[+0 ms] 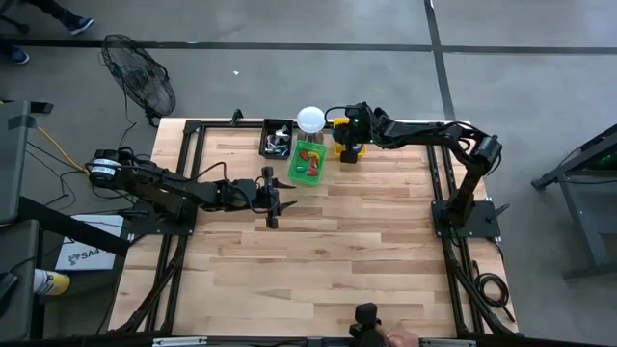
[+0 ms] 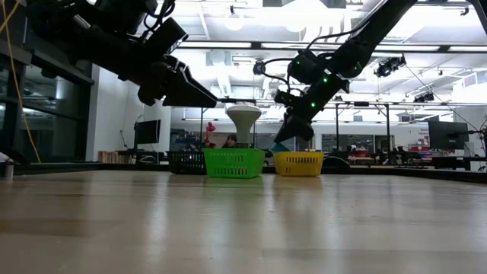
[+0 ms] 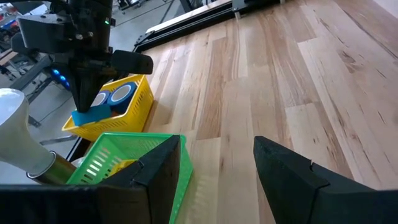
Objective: Pick and place Stapler, Stapler remover, tape
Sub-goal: Put the light blue tape into the yellow bin
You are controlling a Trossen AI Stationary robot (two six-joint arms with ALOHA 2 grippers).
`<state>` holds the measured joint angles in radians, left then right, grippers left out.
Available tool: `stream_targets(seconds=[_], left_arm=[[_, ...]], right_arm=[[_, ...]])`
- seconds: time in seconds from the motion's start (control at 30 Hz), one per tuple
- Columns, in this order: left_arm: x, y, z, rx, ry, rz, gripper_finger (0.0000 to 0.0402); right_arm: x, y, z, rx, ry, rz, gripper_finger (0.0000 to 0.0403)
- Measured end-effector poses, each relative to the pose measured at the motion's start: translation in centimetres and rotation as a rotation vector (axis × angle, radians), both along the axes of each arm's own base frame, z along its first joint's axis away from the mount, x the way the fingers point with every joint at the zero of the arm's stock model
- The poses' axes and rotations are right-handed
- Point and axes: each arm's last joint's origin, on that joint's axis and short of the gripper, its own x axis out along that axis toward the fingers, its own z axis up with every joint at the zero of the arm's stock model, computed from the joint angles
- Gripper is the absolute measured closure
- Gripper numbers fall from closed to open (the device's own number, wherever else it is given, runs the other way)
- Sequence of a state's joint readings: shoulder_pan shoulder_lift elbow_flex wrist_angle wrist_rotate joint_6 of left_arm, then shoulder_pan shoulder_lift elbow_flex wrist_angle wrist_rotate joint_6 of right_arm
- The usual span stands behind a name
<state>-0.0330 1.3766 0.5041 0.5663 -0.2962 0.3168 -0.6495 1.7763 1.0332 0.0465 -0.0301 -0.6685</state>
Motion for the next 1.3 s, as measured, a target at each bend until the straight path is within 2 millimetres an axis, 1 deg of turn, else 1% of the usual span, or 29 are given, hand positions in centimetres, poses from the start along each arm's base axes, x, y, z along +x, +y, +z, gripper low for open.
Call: stream_targets(seconds=[0.3,0.57,0.73,1.07,1.17,1.3], left_arm=[[0.0,0.0,0.0,0.000,0.000,0.000,0.0204],[0.0,0.0,0.0,0.000,0.001,0.000,0.0204],[0.0,0.0,-0.1,0.000,0.009,0.000,0.0204],[0.0,0.0,-0.1,0.000,0.016,0.000,0.0204],[0.0,0.0,-0.1,0.000,0.016,0.000,0.0204],[0.0,0.0,-0.1,0.000,0.016,0.000,0.0204]], right_arm=[[-0.1,0.0,0.1,0.007,-0.002,-0.012,0.0403],[-0.8,0.4,1.6,-0.005,0.004,-0.036,0.0403],[-1.2,0.4,1.7,0.008,0.026,-0.054,0.0403],[-1.8,-0.1,1.6,0.019,0.040,-0.101,0.0403],[-2.2,-0.5,1.5,0.031,0.049,-0.116,0.0403],[-3.1,-1.4,1.4,0.089,0.024,-0.119,0.0403]])
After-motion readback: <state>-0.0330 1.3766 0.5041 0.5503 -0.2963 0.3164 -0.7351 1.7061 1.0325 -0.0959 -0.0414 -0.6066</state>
